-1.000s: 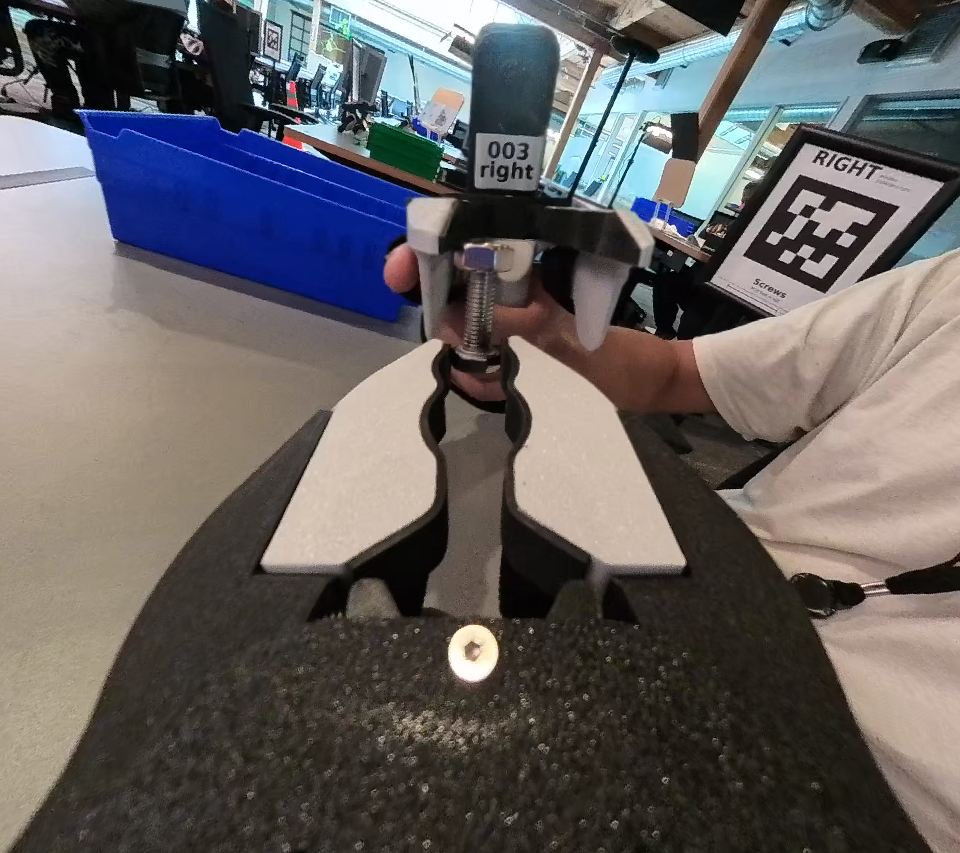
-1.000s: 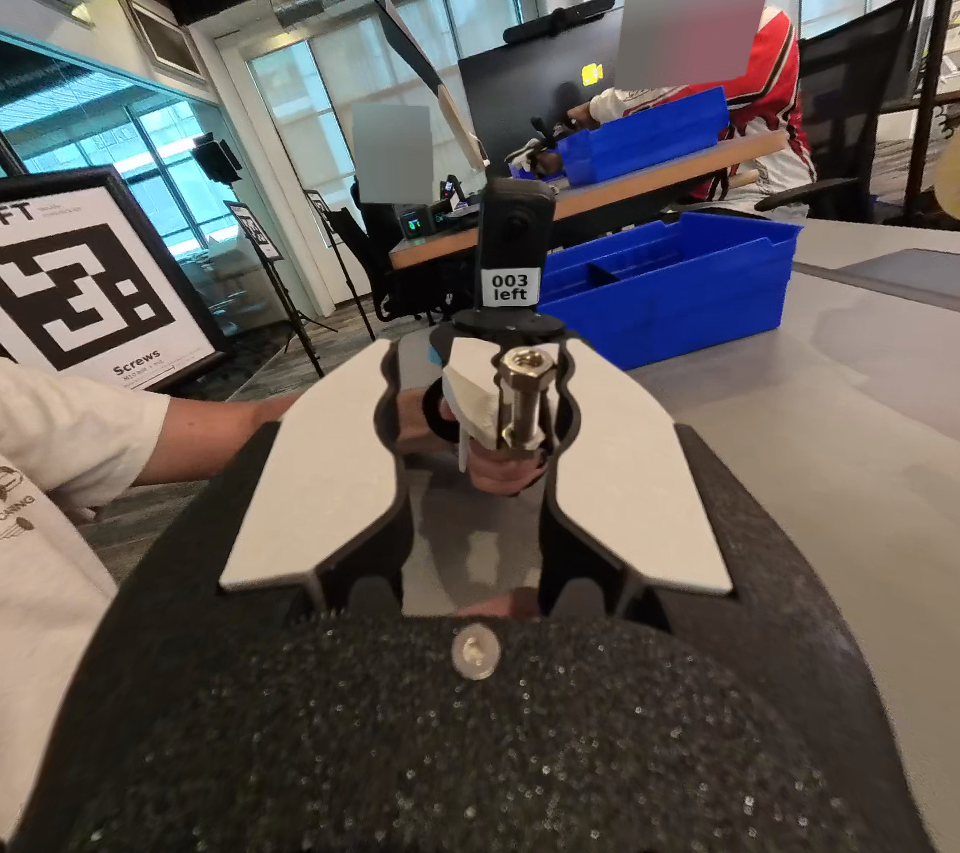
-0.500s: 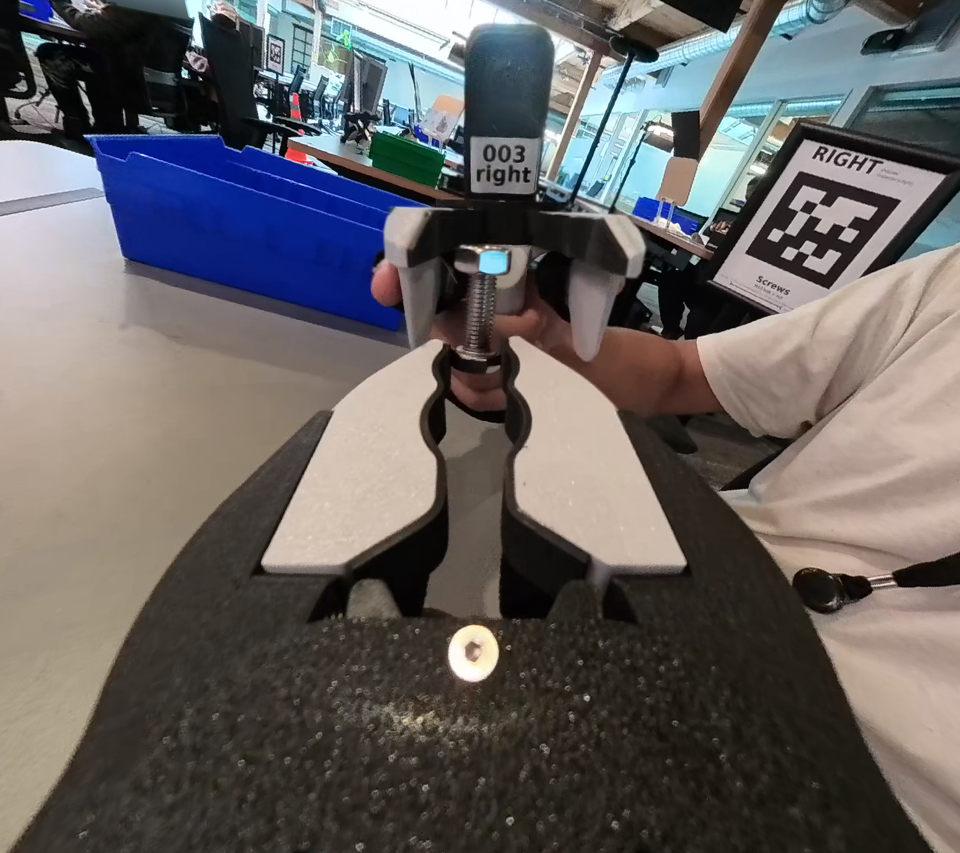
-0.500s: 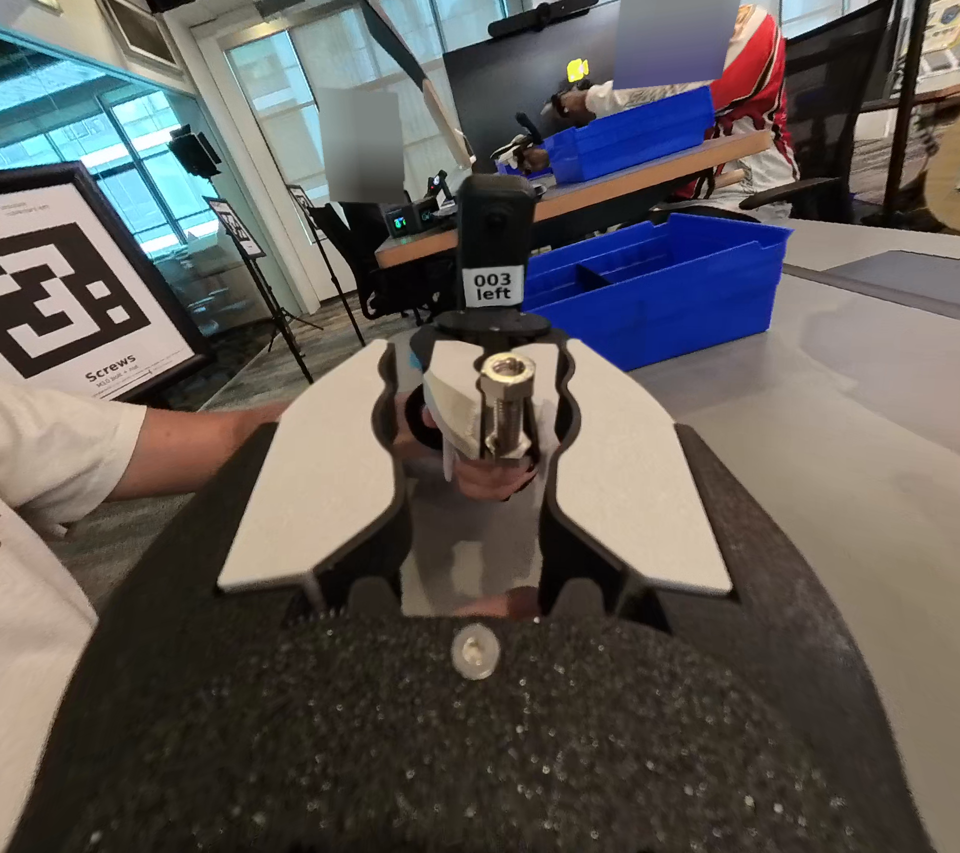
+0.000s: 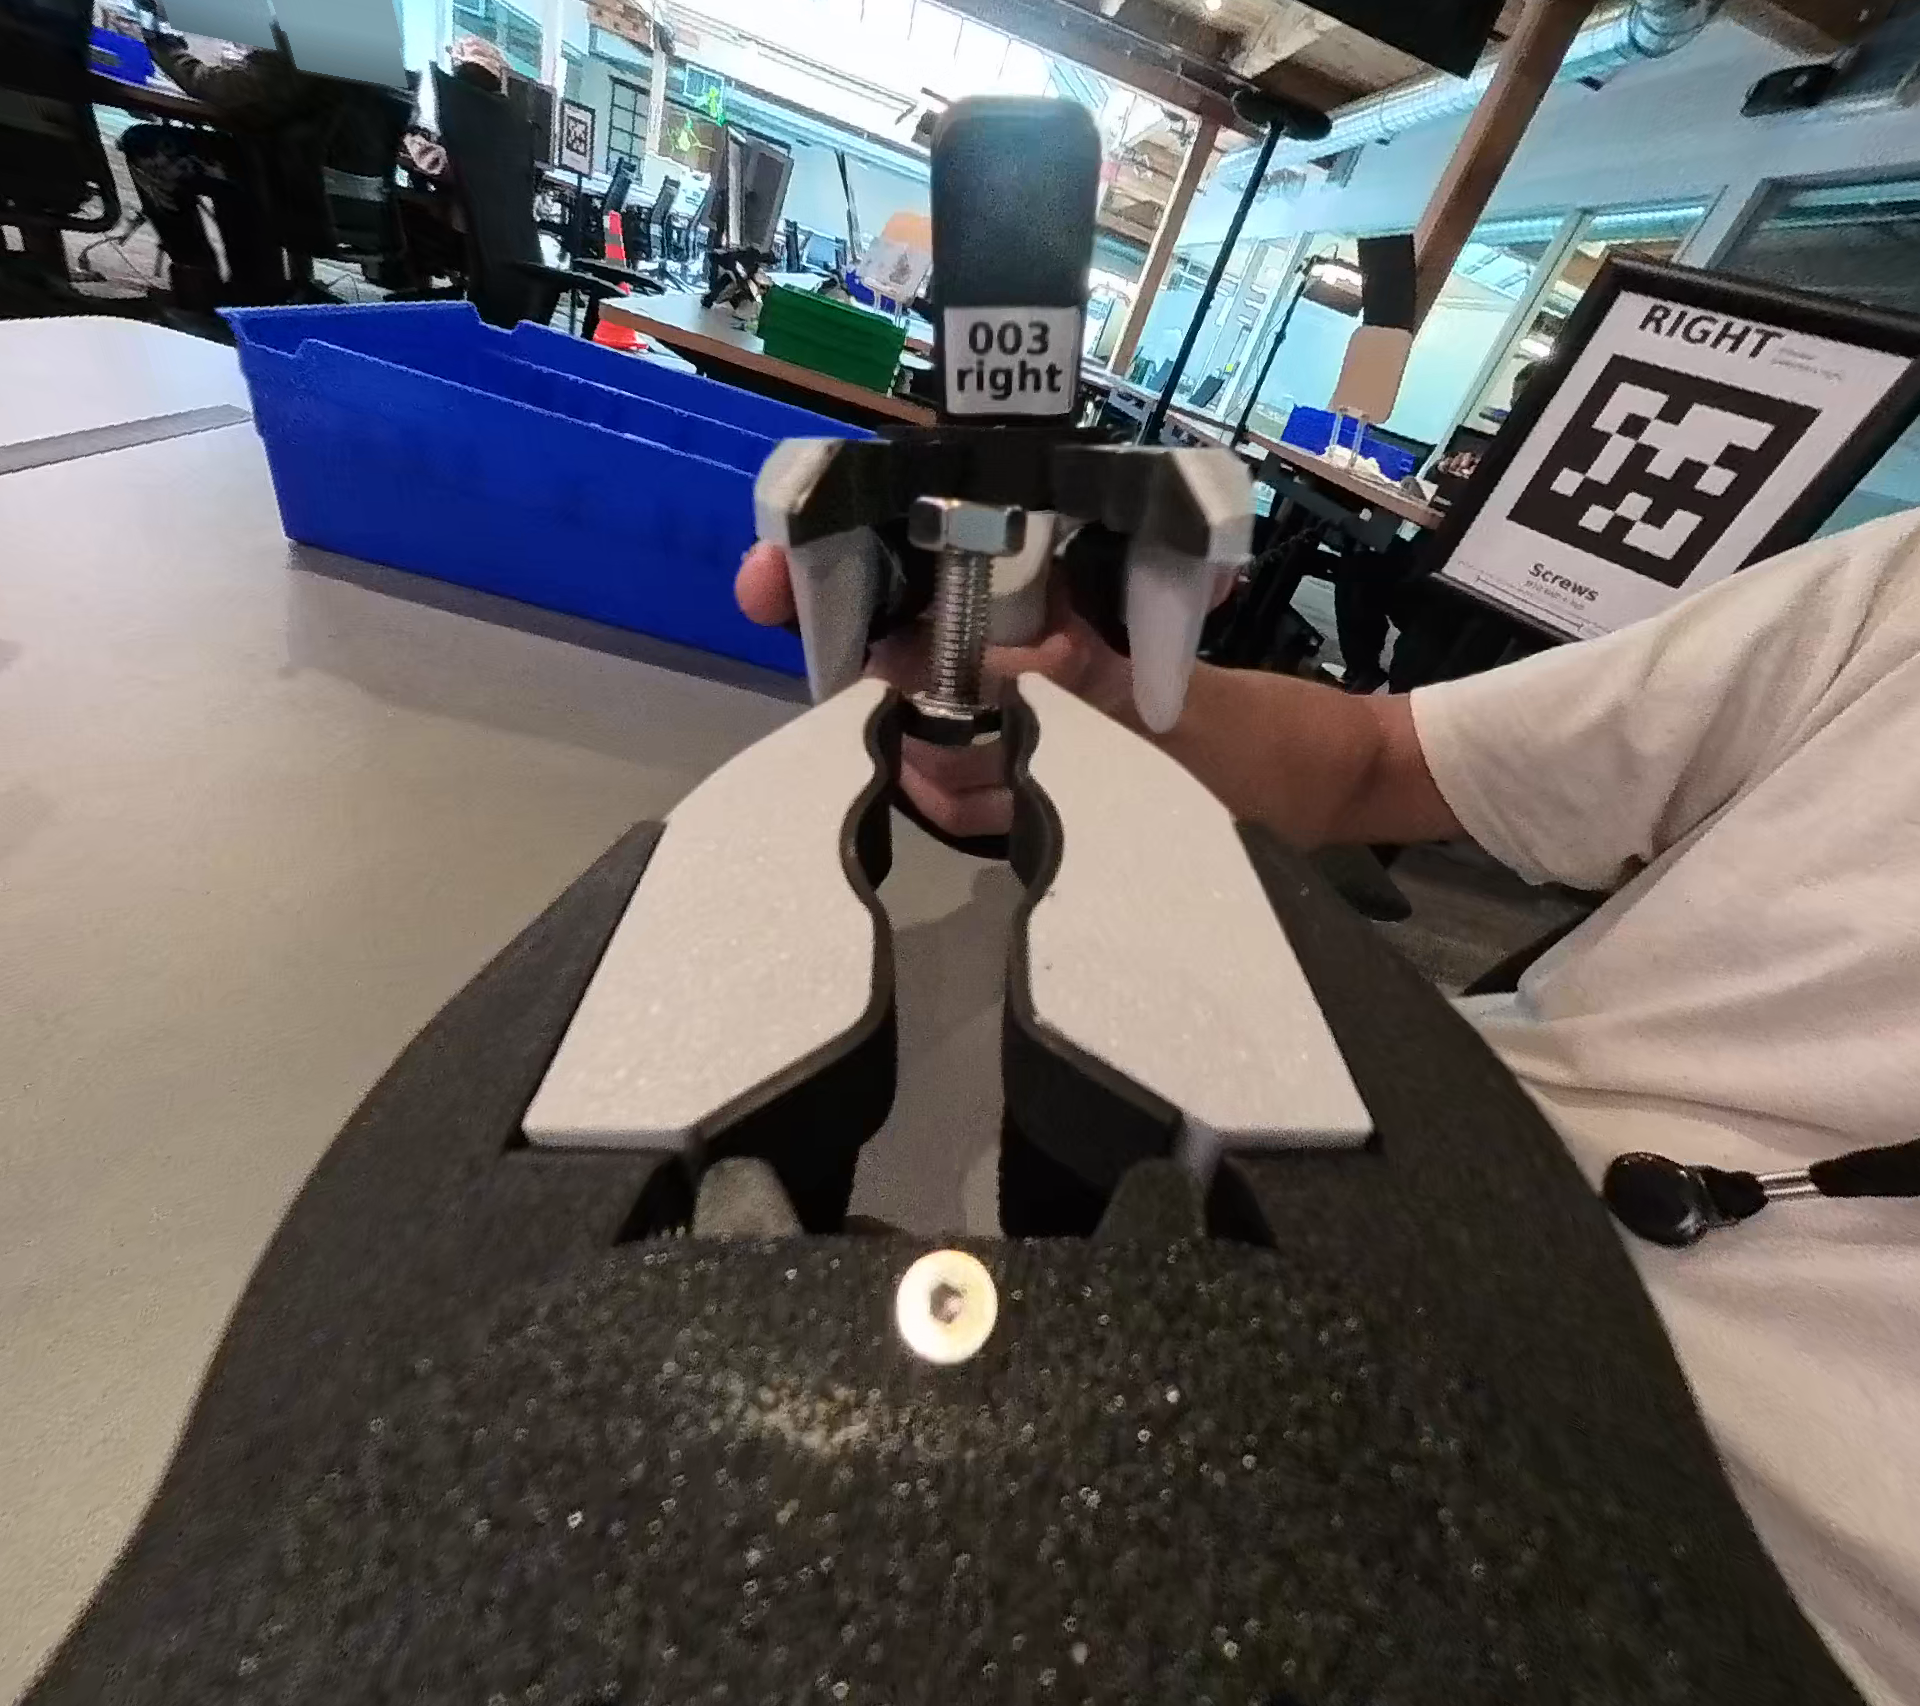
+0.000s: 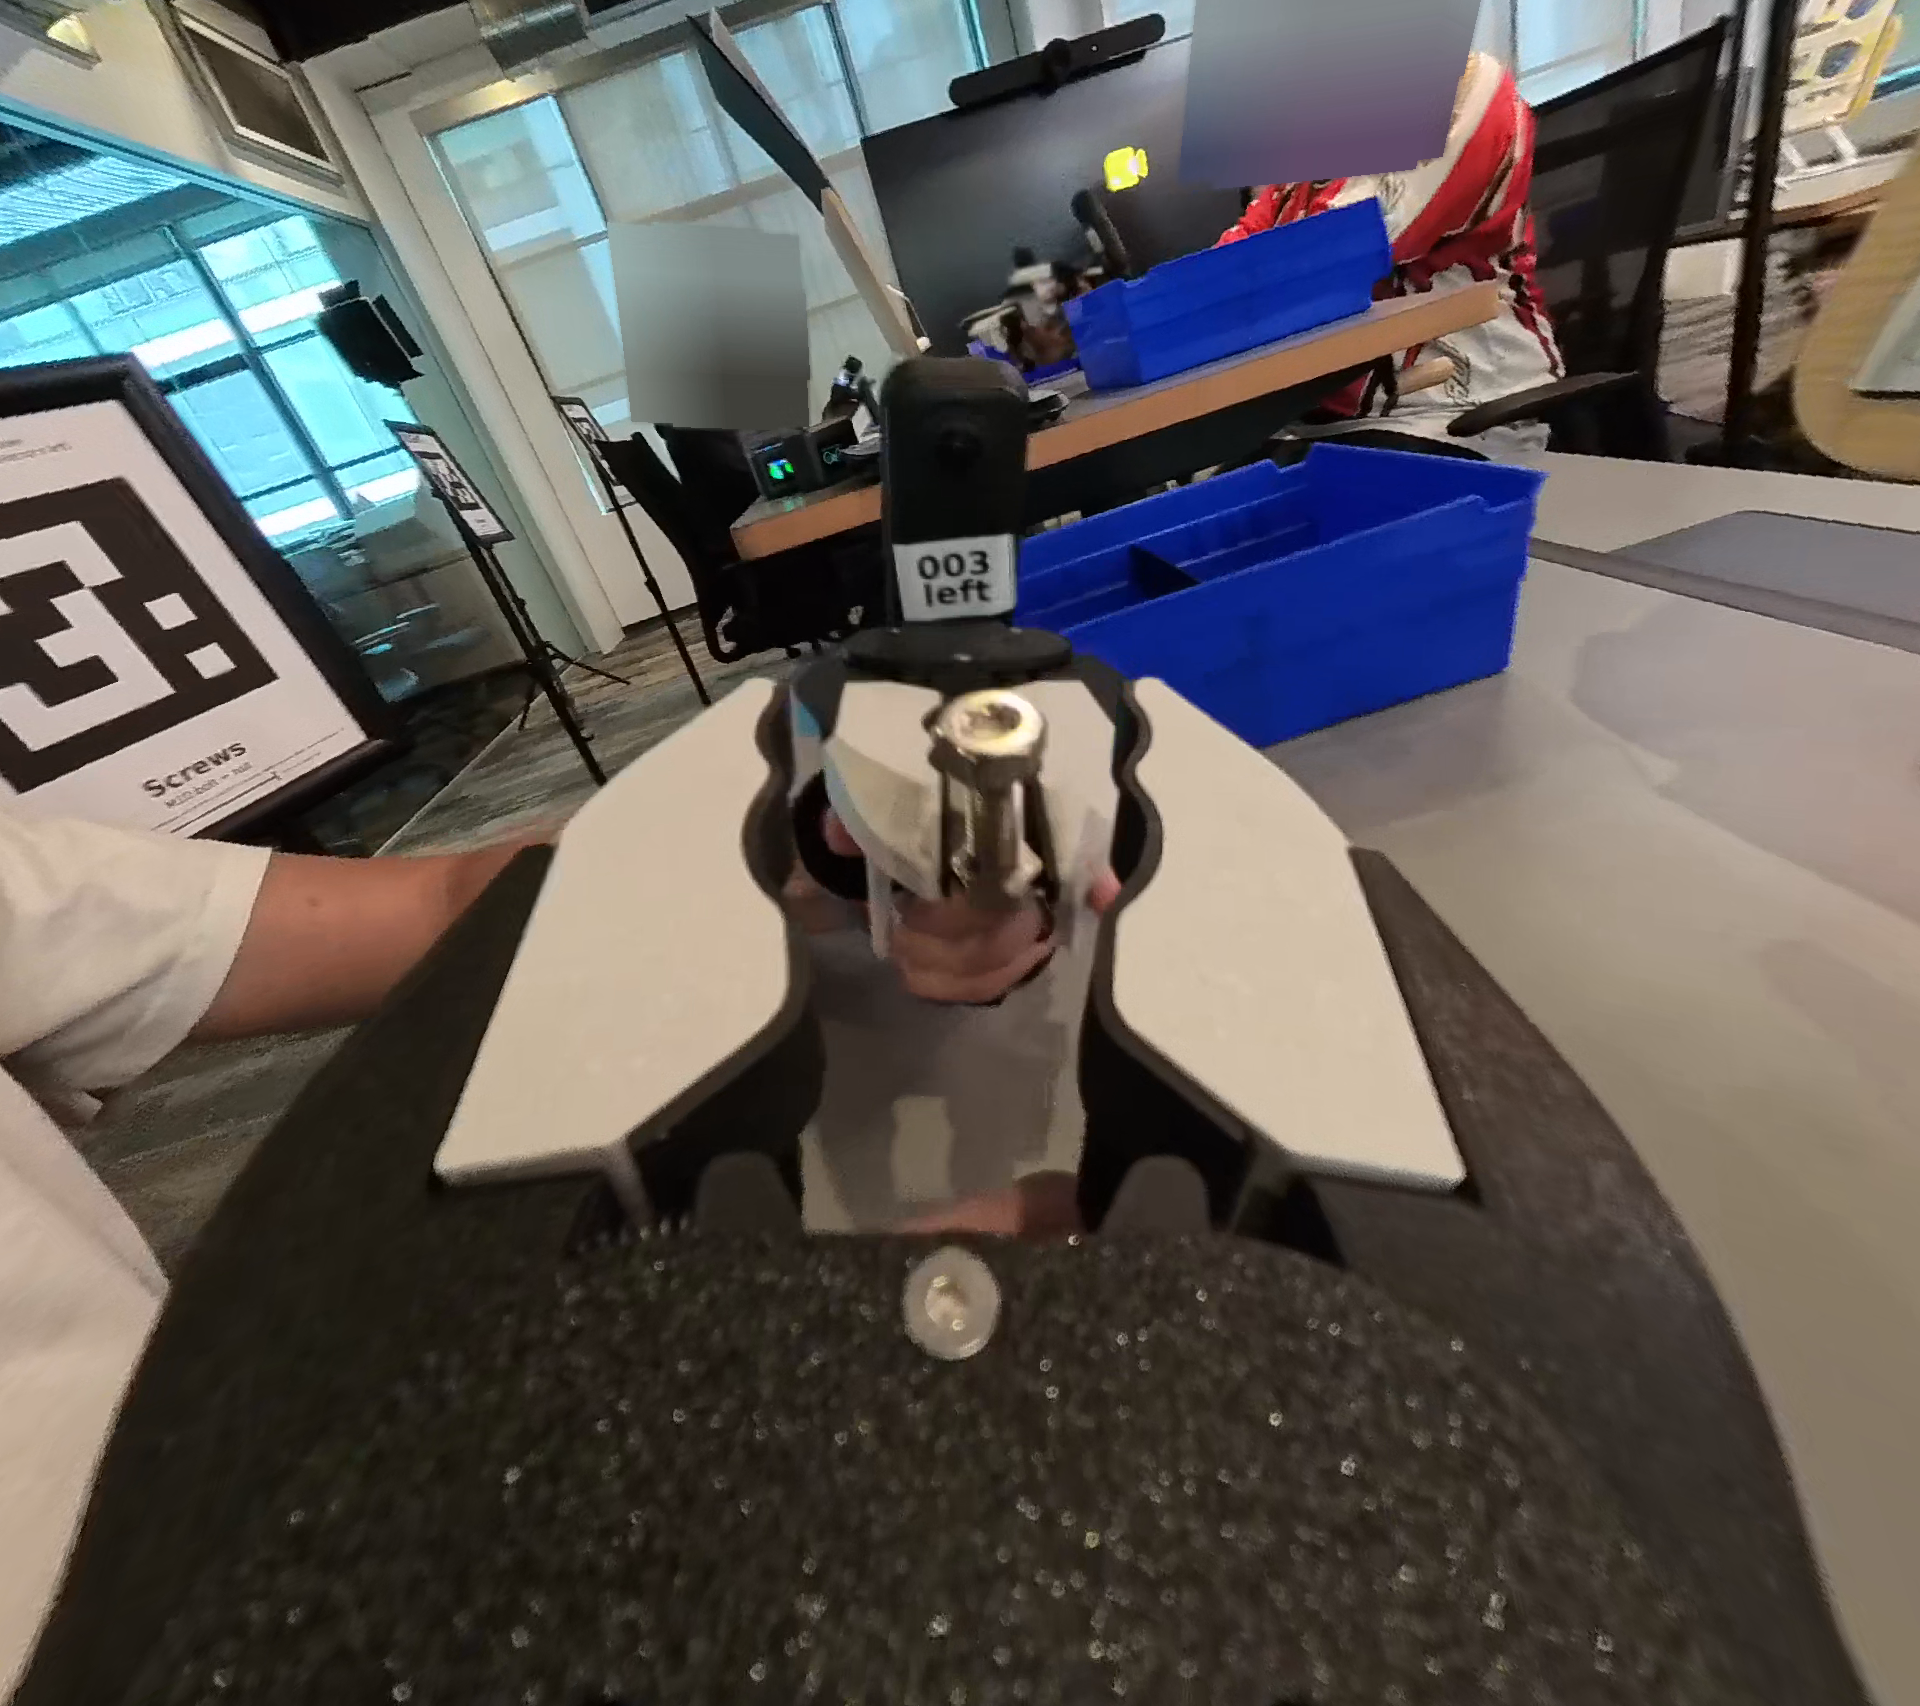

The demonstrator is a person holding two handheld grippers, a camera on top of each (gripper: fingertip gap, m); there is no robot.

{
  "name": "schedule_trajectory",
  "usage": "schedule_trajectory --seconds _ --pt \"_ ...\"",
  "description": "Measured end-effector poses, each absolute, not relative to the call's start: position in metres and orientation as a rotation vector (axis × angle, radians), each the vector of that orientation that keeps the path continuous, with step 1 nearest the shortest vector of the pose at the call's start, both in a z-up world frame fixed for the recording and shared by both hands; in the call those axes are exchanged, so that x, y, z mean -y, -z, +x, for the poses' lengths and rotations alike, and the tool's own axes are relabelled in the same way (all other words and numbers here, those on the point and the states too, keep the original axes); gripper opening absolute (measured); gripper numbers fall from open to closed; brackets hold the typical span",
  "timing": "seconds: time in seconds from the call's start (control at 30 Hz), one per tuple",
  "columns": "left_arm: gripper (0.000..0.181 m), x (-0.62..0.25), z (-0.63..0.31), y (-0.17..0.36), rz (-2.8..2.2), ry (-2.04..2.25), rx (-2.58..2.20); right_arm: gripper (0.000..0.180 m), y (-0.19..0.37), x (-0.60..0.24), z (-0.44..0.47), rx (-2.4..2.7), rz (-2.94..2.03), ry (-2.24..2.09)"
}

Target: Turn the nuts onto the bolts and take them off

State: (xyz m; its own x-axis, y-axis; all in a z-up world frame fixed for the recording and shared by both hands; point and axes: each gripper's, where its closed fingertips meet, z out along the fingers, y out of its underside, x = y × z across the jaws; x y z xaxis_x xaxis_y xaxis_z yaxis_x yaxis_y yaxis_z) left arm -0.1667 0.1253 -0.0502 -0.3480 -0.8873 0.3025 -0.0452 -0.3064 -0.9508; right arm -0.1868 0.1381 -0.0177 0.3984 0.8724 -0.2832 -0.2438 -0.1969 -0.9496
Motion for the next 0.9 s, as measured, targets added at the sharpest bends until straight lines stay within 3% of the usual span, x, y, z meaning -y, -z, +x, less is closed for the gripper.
schedule_trajectory --seconds 0.17,0.23,0.6,0.73,0.9 --pt "0.018 -0.141 -0.169 0.049 -1.271 1.708 -1.220 0.065 0.018 -0.133 -0.188 0.613 -1.406 -1.123" --pt "0.018 -0.151 -0.172 0.047 -1.291 1.709 -1.168 0.056 0.015 -0.127 -0.179 0.601 -1.379 -1.141" --pt "0.018 -0.131 -0.168 0.051 -1.252 1.691 -1.286 0.057 0.019 -0.141 -0.195 0.622 -1.410 -1.139" --pt "0.018 -0.144 -0.170 0.048 -1.273 1.684 -1.220 0.066 0.020 -0.137 -0.191 0.618 -1.424 -1.092" --pt "0.017 -0.153 -0.175 0.041 -1.273 1.681 -1.164 0.059 0.025 -0.136 -0.178 0.591 -1.426 -1.099"
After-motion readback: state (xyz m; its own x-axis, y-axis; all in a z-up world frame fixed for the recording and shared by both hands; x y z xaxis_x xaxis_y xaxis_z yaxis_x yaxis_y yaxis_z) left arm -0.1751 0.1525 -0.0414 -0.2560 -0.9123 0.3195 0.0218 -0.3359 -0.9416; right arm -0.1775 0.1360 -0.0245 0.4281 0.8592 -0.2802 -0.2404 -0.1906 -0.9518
